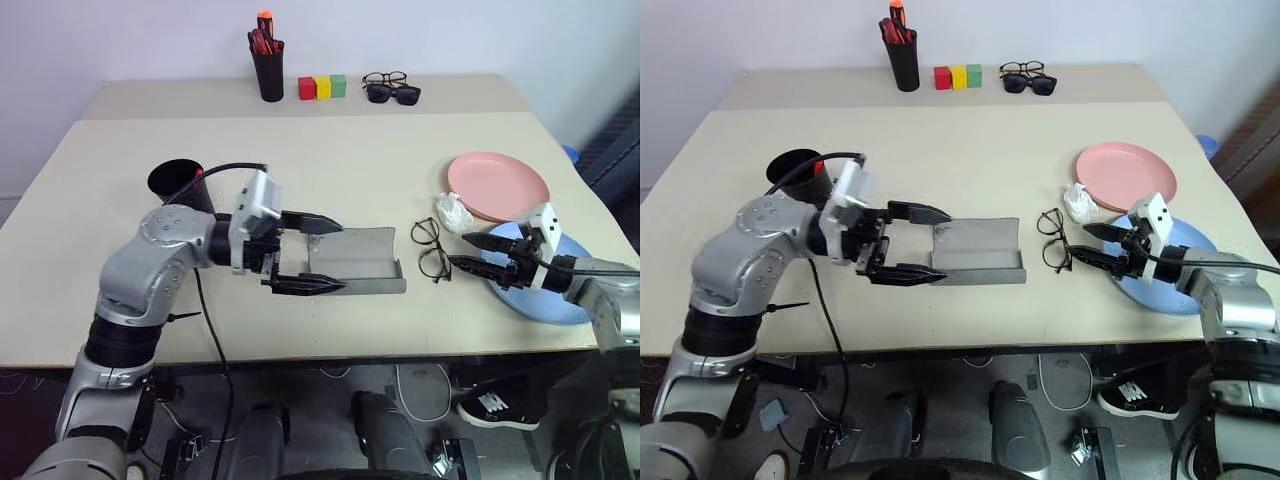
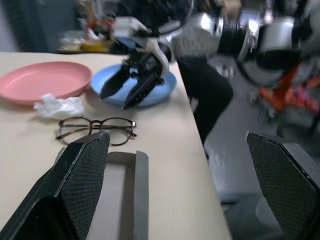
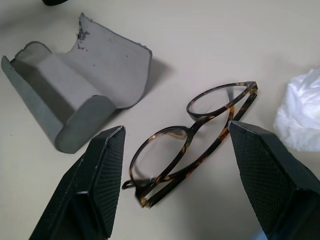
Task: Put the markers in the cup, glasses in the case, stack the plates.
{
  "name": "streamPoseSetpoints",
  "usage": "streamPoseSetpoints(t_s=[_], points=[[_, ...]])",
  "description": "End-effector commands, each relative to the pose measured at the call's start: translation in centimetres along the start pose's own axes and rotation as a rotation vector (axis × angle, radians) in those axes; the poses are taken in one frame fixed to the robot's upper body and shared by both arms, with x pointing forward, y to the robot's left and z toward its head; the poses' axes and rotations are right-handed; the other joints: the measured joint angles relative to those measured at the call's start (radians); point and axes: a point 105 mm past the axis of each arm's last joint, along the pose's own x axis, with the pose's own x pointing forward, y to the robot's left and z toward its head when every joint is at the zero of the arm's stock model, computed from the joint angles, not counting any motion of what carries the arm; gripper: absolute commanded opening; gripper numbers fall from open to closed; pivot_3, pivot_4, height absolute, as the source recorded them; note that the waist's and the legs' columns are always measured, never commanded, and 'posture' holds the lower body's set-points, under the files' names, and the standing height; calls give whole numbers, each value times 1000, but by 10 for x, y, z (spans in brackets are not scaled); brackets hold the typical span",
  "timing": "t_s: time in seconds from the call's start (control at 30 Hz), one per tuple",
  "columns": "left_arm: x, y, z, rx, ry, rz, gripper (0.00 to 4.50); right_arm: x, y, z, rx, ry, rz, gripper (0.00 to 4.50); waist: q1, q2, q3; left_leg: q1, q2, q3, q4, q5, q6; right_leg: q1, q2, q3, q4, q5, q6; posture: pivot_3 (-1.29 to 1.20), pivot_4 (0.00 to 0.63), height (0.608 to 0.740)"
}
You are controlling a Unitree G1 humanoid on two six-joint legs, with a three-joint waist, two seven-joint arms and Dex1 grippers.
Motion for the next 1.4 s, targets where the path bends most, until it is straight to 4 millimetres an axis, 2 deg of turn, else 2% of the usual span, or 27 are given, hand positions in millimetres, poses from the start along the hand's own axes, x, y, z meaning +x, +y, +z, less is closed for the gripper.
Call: streamPoseSetpoints(t_s=[0.03, 0.13, 0.4, 1.27, 1.37, 1.4], points=[[-12, -6, -1, 93, 15, -14, 4462, 4, -3, 8, -13, 5, 27, 3364, 1, 0, 0, 0, 0, 0, 0, 0, 0, 0, 0, 0, 0, 0, 0, 0, 150, 740], [-20, -17, -5, 165, -4, -80, 4462, 9, -5, 7, -8, 15, 48, 3364, 1, 0, 0, 0, 0, 0, 0, 0, 0, 0, 0, 0, 0, 0, 0, 0, 150, 740], [-33, -26, -17, 136, 17, -102, 4462, 22, -6, 4, 15, 36, 85, 3364, -2, 0, 0, 0, 0, 1, 0, 0, 0, 0, 0, 0, 0, 0, 0, 0, 150, 740], [-31, -32, -26, 115, 13, -17, 4462, 49, -4, 4, 42, 61, 151, 3364, -2, 0, 0, 0, 0, 0, 0, 0, 0, -1, 0, 0, 0, 0, 0, 0, 150, 740], [-32, -33, -26, 115, 11, -3, 4500, 51, -4, 1, 45, 71, 152, 2609, -3, 0, 0, 0, 0, 1, 0, 0, 0, 0, 0, 0, 0, 0, 0, 0, 150, 740], [-32, -33, -26, 112, 12, 2, 4500, 52, -4, 1, 46, 73, 154, 2089, -2, 0, 0, 0, 0, 1, 0, 0, 0, 0, 0, 0, 0, 0, 0, 0, 150, 740]])
